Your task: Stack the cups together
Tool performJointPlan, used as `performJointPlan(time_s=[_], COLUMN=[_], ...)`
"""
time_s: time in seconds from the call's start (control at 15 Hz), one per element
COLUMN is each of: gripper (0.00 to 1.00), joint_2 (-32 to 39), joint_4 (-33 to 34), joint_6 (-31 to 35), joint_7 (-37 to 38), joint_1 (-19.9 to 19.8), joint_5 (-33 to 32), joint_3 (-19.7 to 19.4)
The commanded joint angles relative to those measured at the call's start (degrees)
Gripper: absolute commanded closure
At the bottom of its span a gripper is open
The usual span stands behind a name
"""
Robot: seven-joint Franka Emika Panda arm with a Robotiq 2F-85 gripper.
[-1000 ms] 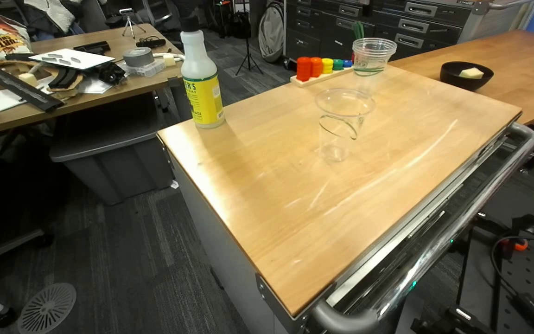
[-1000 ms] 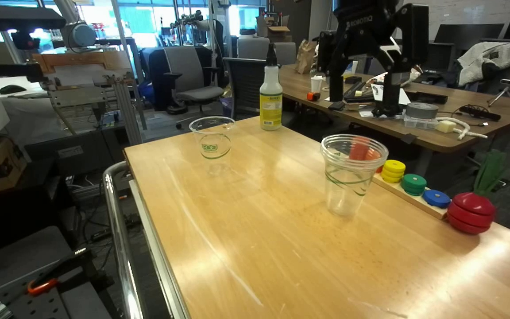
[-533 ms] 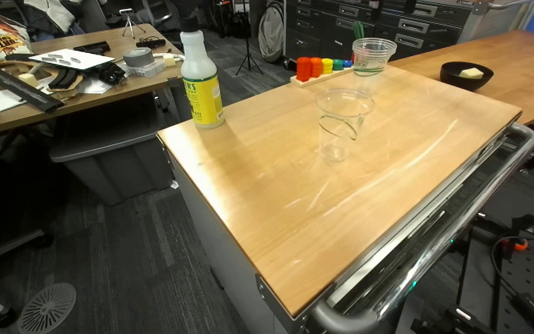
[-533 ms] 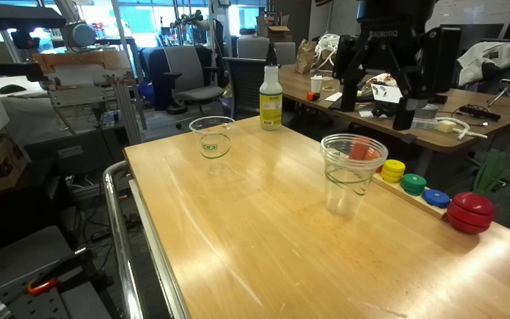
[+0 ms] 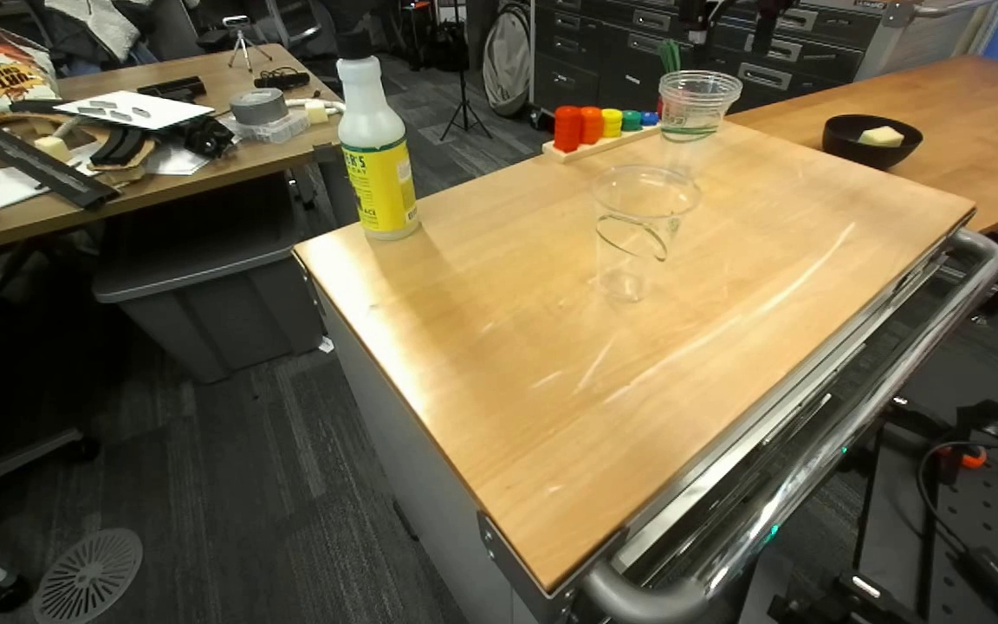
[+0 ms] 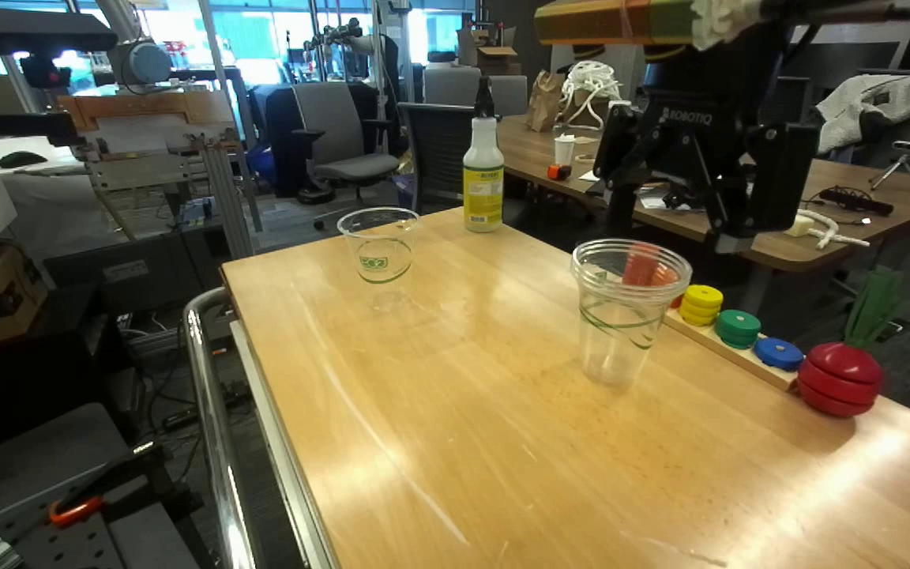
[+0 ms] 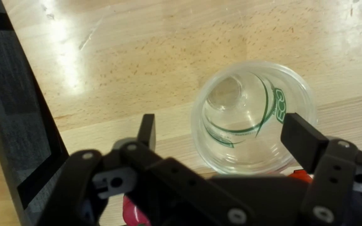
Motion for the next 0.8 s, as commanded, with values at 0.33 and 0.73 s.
performJointPlan(time_s=[0.33,0.73], gripper=[0.51,0.95], joint_2=[3.5,3.1], joint_4=[1.7,1.2], joint_6=[-0.3,-0.1], joint_7=[-1.9,-2.7], joint_1=[-1.4,-2.0], joint_5=[2.2,3.3], joint_3=[-0.2,-0.2])
